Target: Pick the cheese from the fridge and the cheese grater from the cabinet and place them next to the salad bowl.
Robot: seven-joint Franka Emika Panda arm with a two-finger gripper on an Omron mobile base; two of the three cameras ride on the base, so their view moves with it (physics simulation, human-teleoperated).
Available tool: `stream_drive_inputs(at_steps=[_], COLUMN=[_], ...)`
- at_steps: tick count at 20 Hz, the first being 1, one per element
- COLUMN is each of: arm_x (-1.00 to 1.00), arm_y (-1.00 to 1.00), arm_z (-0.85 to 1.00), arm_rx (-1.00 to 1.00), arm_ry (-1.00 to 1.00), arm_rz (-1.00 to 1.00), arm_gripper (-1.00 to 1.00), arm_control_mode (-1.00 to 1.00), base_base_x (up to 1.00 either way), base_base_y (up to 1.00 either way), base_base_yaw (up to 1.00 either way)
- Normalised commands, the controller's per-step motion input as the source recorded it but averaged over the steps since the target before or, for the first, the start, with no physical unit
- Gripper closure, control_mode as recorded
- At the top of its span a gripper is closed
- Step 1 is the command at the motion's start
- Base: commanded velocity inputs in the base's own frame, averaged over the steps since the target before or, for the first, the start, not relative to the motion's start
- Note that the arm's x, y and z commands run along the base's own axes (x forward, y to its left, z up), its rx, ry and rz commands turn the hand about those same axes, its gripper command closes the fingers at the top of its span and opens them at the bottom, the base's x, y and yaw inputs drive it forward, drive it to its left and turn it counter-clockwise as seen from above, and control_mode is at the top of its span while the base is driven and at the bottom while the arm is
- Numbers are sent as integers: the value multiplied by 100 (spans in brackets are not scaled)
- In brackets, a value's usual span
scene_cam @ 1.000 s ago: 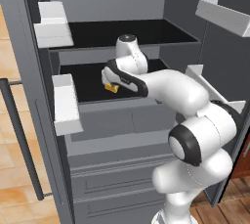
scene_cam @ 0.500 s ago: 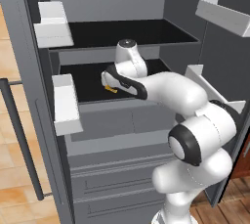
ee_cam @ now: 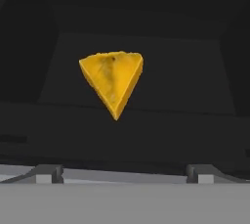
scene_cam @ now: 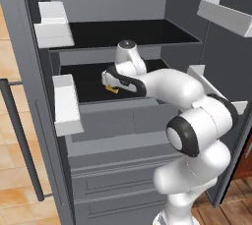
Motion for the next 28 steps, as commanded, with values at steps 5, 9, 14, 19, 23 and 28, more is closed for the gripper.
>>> stream_drive_inputs(at_steps=[5, 9, 14, 19, 23, 28], arm_x=[19, 18, 22, 26, 30, 27], arm_y=[6, 11, 11, 6, 2, 1], arm_z=[-12, -14, -12, -11, -10, -13], arm_rx=[0, 0, 0, 0, 0, 0], arm_ry=[-1, 0, -1, 0, 0, 0], arm_rz=[0, 0, 0, 0, 0, 0], arm_gripper=[-100, -100, -100, -100, -100, -100], arm_control_mode=[-100, -100, -100, -100, -100, -100], base_base_x=[0, 0, 0, 0, 0, 0], base_base_y=[0, 0, 0, 0, 0, 0], base_base_yaw=[0, 0, 0, 0, 0, 0])
